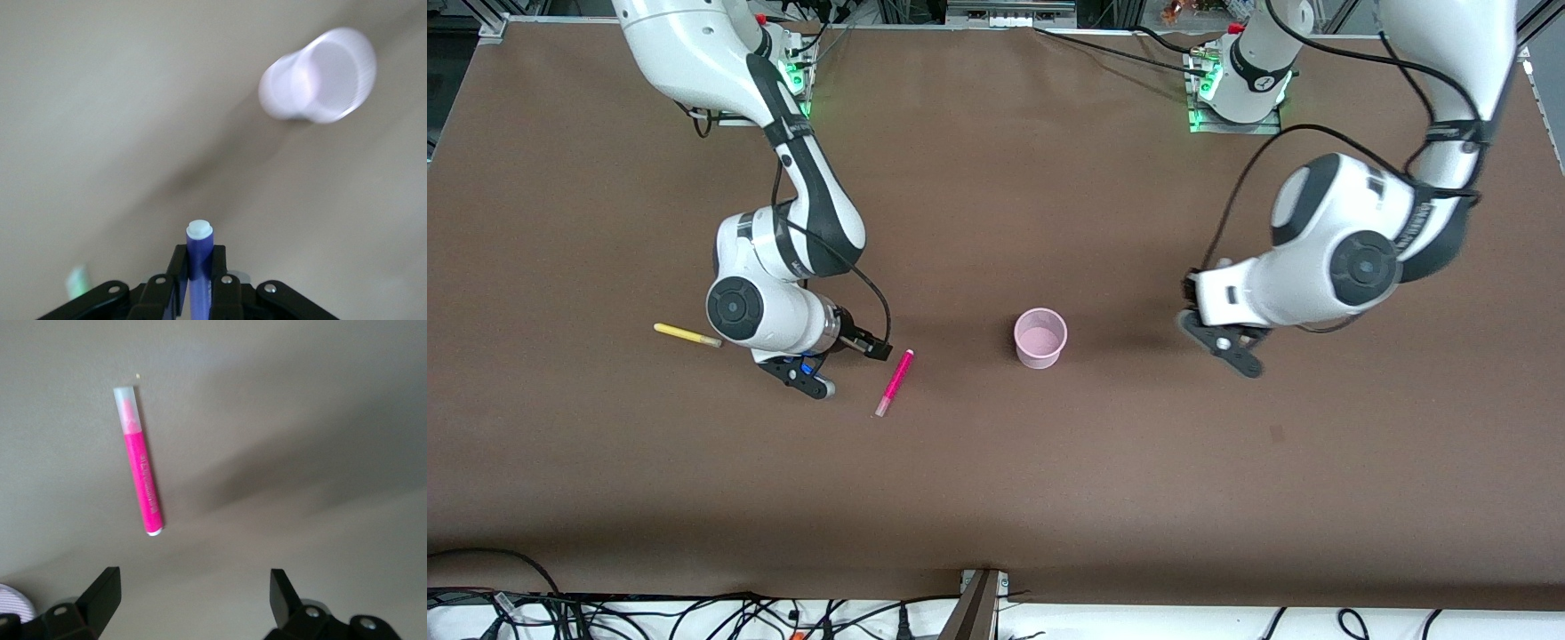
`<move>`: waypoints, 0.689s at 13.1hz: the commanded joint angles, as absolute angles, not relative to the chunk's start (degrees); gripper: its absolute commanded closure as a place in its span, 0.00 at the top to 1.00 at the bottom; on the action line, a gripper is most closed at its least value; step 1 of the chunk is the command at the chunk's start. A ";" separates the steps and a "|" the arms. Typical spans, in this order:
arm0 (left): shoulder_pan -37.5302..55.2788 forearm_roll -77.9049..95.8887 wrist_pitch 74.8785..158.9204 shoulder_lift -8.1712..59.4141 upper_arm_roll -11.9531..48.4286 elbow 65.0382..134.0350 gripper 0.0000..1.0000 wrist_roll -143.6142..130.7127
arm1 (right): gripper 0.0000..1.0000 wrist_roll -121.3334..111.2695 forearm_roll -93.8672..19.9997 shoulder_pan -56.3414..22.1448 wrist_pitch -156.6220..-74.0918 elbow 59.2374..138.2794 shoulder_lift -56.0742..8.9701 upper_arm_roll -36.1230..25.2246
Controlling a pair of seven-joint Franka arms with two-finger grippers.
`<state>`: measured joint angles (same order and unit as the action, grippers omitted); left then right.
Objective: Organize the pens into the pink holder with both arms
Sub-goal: 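Insert the purple marker into the holder while the right gripper grasps the pink marker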
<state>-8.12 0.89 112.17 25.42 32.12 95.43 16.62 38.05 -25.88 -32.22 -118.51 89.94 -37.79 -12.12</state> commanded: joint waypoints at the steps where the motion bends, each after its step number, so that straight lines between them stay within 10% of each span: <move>1: -7.03 2.46 122.21 29.26 37.16 94.04 0.00 19.25 | 0.98 39.02 -30.49 -32.17 -119.78 85.89 -41.82 -12.57; 9: -6.07 2.64 153.80 42.19 47.90 95.18 0.00 30.49 | 0.87 39.29 -36.47 -33.84 -127.09 85.52 -46.76 -11.43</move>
